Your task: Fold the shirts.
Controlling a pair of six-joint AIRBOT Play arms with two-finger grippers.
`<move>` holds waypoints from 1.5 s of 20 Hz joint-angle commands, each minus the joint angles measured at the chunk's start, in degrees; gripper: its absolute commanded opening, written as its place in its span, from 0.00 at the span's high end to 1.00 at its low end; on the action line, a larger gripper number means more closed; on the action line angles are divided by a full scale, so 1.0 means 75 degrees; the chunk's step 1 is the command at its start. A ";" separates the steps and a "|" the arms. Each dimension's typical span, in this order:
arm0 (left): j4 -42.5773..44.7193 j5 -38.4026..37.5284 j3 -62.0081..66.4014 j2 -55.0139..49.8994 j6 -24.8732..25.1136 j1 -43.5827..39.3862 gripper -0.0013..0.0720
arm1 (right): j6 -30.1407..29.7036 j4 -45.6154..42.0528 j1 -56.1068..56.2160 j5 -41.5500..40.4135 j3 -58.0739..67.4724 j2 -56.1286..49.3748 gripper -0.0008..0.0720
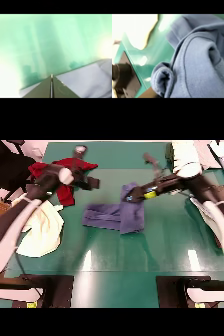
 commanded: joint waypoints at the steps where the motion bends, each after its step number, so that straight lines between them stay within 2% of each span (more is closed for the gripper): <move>1: 0.0755 -0.0930 -0.0009 0.1011 -0.0085 0.0516 0.96 | 0.0175 0.0877 0.1550 -0.2314 0.0009 -0.1157 0.96; 2: 0.0720 -0.1046 -0.0012 0.1142 -0.0090 0.0498 0.96 | 0.0157 0.1317 0.1935 -0.3045 0.0012 -0.1518 0.96; 3: 0.0699 -0.1169 -0.0015 0.1212 -0.0087 0.0493 0.96 | 0.0108 0.1836 0.2288 -0.3605 0.0108 -0.1926 0.80; 4: 0.0691 -0.1306 -0.0035 0.1262 -0.0085 0.0495 0.96 | 0.0090 0.2226 0.2530 -0.3631 0.0417 -0.2355 0.36; 5: 0.0702 -0.1434 -0.0041 0.1262 0.0003 0.0493 0.96 | 0.0061 0.2492 0.2672 -0.3281 0.0860 -0.2783 0.05; 8: 0.0702 -0.1714 -0.0044 0.1259 0.0294 0.0495 0.96 | 0.0029 0.2477 0.2480 -0.2259 0.1874 -0.3223 0.05; 13: 0.0606 -0.1754 -0.0044 0.1247 0.0443 0.0493 0.96 | 0.0289 0.2136 0.1134 -0.1807 0.2192 -0.2224 0.06; 17: -0.0242 -0.1985 -0.0443 0.1236 0.1224 0.0495 0.95 | 0.1591 -0.0641 -0.0082 0.0137 0.2183 -0.1390 0.08; 19: -0.0289 -0.2299 -0.0863 0.1236 0.1311 0.0495 0.95 | 0.1775 -0.1623 -0.0522 0.0769 0.1804 -0.0944 0.08; 21: -0.0309 -0.2521 -0.1212 0.1239 0.1309 0.0495 0.95 | 0.1731 -0.1996 -0.0968 0.1055 0.0863 -0.0478 0.08; 24: -0.0361 -0.2632 -0.1370 0.1253 0.1309 0.0495 0.95 | 0.1326 -0.1830 -0.1807 0.0644 -0.1221 0.0207 0.08; 25: -0.0361 -0.2626 -0.1370 0.1262 0.1309 0.0495 0.95 | 0.1163 -0.1518 -0.2078 0.0391 -0.1842 0.0338 0.08; 28: -0.0367 -0.2632 -0.1370 0.1262 0.1309 0.0495 0.95 | 0.0032 0.0280 -0.2591 0.0114 -0.3191 0.0245 0.08; 30: -0.0484 -0.2629 -0.1370 0.1262 0.1309 0.0495 0.95 | -0.0300 0.0723 -0.2600 -0.0076 -0.3494 -0.0047 0.07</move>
